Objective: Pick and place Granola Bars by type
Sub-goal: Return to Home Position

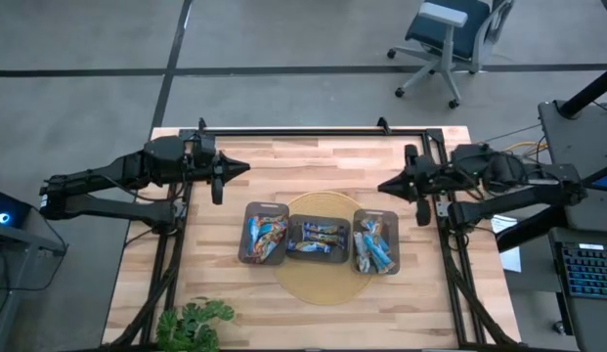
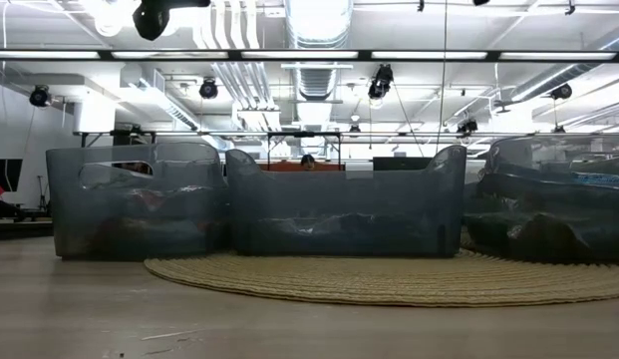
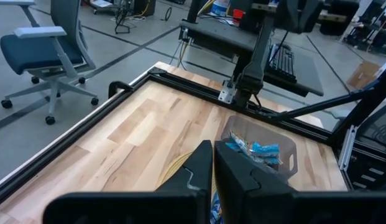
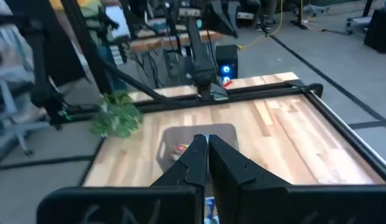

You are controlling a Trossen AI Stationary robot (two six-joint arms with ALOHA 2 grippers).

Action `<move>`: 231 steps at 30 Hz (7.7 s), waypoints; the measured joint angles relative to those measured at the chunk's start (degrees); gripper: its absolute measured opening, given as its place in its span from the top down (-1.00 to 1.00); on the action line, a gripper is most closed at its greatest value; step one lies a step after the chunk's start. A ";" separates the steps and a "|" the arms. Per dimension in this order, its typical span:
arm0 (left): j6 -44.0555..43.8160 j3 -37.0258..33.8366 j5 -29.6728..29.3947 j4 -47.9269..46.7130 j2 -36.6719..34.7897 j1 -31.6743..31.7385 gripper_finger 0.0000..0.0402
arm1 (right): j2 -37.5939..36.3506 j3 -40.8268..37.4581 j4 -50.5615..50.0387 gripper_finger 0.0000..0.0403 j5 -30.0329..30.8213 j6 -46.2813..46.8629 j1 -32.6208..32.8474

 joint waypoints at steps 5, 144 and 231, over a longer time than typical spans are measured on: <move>2.09 0.00 -0.52 -0.07 0.00 -0.01 1.00 | -2.55 -0.11 -0.37 0.96 -0.09 -0.48 0.06; 4.18 -53.05 8.00 30.71 -31.06 -8.46 1.00 | -45.95 -56.39 28.84 0.96 -6.69 -0.31 -0.05; 5.86 -53.18 7.45 31.20 -31.06 -8.46 1.00 | -43.26 -56.43 28.23 0.96 -6.62 -3.17 -0.05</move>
